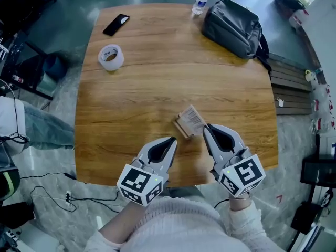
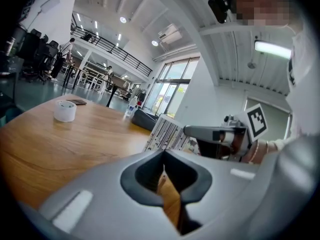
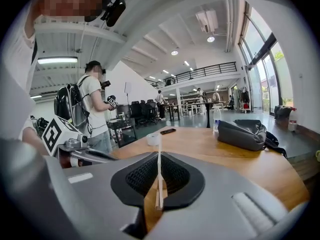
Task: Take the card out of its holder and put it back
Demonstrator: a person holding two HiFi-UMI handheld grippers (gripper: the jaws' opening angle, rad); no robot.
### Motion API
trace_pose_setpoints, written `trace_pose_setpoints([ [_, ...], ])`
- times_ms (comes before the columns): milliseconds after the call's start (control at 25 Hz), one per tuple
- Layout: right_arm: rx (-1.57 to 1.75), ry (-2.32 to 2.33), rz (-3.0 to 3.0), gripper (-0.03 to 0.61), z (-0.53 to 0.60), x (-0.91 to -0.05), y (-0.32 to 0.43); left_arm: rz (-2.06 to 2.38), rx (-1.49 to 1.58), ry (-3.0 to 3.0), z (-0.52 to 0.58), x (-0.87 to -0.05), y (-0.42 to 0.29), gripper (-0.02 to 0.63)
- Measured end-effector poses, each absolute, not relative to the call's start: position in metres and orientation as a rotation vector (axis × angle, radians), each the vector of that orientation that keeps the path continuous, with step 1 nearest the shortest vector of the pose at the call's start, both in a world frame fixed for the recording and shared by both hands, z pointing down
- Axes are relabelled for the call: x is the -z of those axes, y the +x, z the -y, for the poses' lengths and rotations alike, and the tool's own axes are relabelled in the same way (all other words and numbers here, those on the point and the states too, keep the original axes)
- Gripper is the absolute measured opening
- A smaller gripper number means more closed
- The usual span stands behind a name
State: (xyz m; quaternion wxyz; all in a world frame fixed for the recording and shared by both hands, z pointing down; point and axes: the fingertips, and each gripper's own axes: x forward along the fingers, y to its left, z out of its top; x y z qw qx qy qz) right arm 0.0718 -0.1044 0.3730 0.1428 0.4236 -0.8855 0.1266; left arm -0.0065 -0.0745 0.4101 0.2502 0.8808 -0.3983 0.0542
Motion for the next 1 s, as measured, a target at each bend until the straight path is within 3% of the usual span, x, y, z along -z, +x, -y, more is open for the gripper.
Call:
trace_pose_setpoints([
  [1000,-0.394,1.225,2.550,0.014,0.1138,-0.3816,0.0697,1.088,-0.102,2.348,0.0719,-0.4156,-0.0123,0.009],
])
